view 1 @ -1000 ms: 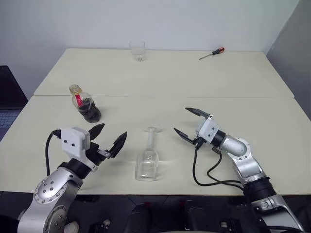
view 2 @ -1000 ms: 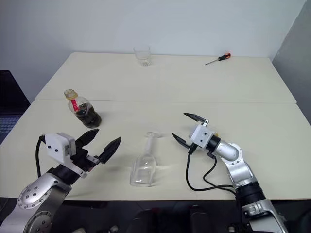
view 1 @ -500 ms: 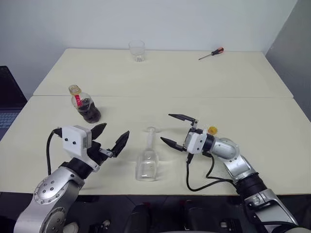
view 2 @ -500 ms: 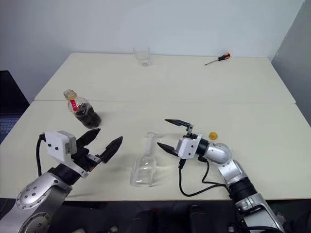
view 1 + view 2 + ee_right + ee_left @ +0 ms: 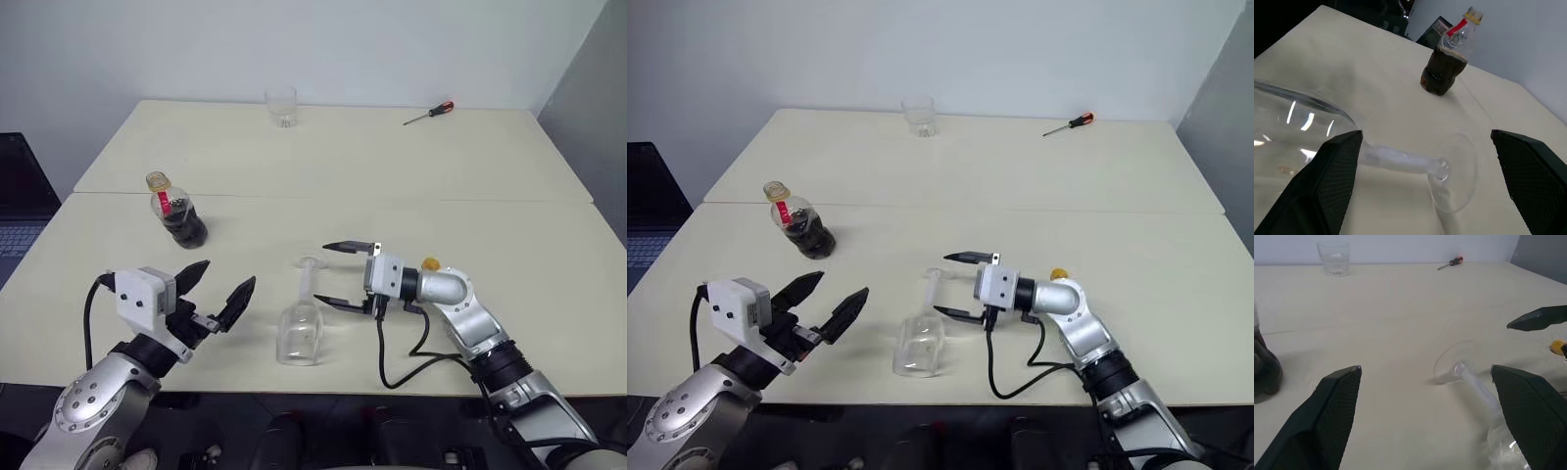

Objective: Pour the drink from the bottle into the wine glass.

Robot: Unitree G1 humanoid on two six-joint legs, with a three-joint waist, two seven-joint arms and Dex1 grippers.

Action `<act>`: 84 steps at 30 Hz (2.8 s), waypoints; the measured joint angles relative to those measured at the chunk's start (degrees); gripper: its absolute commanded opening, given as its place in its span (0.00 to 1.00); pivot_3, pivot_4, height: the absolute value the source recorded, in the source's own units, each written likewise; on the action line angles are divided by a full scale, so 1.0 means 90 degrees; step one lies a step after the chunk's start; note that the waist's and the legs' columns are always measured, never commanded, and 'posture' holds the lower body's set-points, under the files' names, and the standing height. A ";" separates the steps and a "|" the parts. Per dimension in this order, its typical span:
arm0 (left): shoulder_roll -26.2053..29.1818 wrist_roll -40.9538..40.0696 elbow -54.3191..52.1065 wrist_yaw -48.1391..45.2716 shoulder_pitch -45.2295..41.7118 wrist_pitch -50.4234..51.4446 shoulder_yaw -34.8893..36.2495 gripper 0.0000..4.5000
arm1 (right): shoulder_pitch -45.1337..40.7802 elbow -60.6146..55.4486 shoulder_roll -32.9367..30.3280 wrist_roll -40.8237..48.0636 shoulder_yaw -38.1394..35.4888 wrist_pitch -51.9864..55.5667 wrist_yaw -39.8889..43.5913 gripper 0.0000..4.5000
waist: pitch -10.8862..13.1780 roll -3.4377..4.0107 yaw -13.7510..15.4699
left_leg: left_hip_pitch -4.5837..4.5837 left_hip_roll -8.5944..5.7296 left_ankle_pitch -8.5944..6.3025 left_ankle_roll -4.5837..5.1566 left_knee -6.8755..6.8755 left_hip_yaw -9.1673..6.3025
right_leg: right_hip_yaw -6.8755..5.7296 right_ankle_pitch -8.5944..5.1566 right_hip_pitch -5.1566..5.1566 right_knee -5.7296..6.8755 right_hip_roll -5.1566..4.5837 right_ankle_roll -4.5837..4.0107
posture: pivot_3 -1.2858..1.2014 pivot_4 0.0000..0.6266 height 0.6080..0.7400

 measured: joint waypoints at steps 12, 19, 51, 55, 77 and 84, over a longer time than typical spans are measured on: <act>-0.0090 0.0149 0.0254 -0.0160 0.0187 -0.0362 -0.0020 1.00 | -0.0180 -0.0031 -0.0188 0.0110 -0.0098 0.0396 0.0672 1.00 | 0.0001 0.0000 -0.0001 | -0.0001 -0.0002 0.0000 0.0000 0.0000 0.0002 | 0.0002 0.0000 -0.0002 -0.0001 -0.0003 0.0000 | 0.52 0.24 1.00; -0.0108 0.0195 0.0301 -0.0267 0.0326 -0.0483 -0.0028 1.00 | -0.0389 0.0885 -0.0176 -0.1461 0.0149 -0.2085 -0.0086 1.00 | 0.0002 -0.0001 -0.0004 | -0.0002 -0.0003 0.0000 -0.0001 0.0000 0.0016 | 0.0001 0.0000 -0.0005 -0.0001 -0.0003 0.0001 | 0.52 0.24 1.00; -0.0111 0.0205 0.0401 -0.0281 0.0436 -0.0619 -0.0020 1.00 | -0.1629 0.2931 -0.0258 -0.4614 0.0677 -0.4675 -0.3527 1.00 | 0.0002 -0.0002 0.0004 | -0.0003 -0.0005 0.0000 -0.0001 0.0000 0.0018 | 0.0007 0.0000 -0.0005 -0.0001 -0.0004 0.0000 | 0.52 0.24 1.00; -0.0110 0.0204 0.0402 -0.0276 0.0421 -0.0619 -0.0020 1.00 | -0.1634 0.2981 -0.0174 -0.4907 0.0796 -0.4676 -0.3834 1.00 | 0.0001 -0.0002 0.0003 | -0.0004 -0.0005 0.0000 -0.0002 0.0000 0.0018 | 0.0007 0.0000 -0.0005 -0.0001 -0.0005 0.0000 | 0.52 0.24 1.00; -0.0067 0.0149 0.0402 -0.0249 0.0286 -0.0506 0.0020 1.00 | -0.2093 0.3822 0.0545 -0.5900 0.1533 -0.4261 -0.4948 1.00 | 0.0001 -0.0004 -0.0013 | -0.0002 -0.0003 0.0000 -0.0002 -0.0002 0.0016 | 0.0006 0.0000 -0.0007 0.0000 -0.0003 -0.0002 | 0.52 0.24 1.00; -0.0066 0.0126 0.0429 -0.0193 0.0150 -0.0454 0.0027 1.00 | -0.2352 0.4202 0.0925 -0.6036 0.1712 -0.4135 -0.5171 0.91 | 0.0001 -0.0003 -0.0020 | -0.0003 -0.0002 0.0000 -0.0002 -0.0005 0.0013 | 0.0008 -0.0001 -0.0012 0.0002 -0.0002 -0.0004 | 0.52 0.24 1.00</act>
